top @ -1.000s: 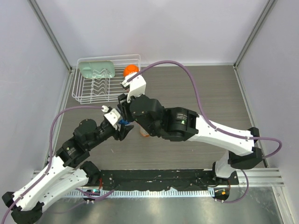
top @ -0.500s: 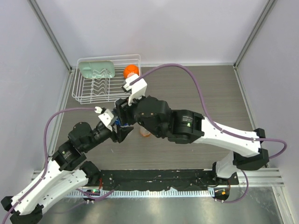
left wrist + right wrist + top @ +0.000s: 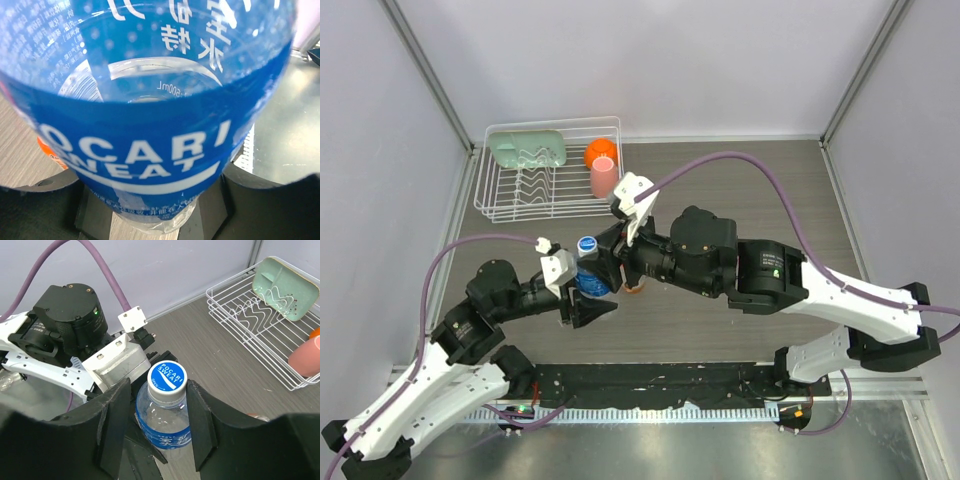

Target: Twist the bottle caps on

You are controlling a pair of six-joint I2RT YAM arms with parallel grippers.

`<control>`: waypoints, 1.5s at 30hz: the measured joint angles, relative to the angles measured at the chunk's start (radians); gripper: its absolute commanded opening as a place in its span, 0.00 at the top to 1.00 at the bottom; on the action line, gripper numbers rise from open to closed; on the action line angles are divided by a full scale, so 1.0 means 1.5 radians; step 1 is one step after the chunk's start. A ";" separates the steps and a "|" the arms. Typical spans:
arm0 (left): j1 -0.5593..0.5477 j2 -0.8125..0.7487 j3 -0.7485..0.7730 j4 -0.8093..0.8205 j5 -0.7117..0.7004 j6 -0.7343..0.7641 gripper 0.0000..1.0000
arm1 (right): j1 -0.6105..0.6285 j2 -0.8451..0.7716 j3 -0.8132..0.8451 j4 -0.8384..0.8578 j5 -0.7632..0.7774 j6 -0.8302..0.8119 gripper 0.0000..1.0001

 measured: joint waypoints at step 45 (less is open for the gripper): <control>0.004 0.010 0.023 -0.054 0.084 0.004 0.55 | -0.005 -0.004 -0.042 0.002 -0.045 -0.038 0.85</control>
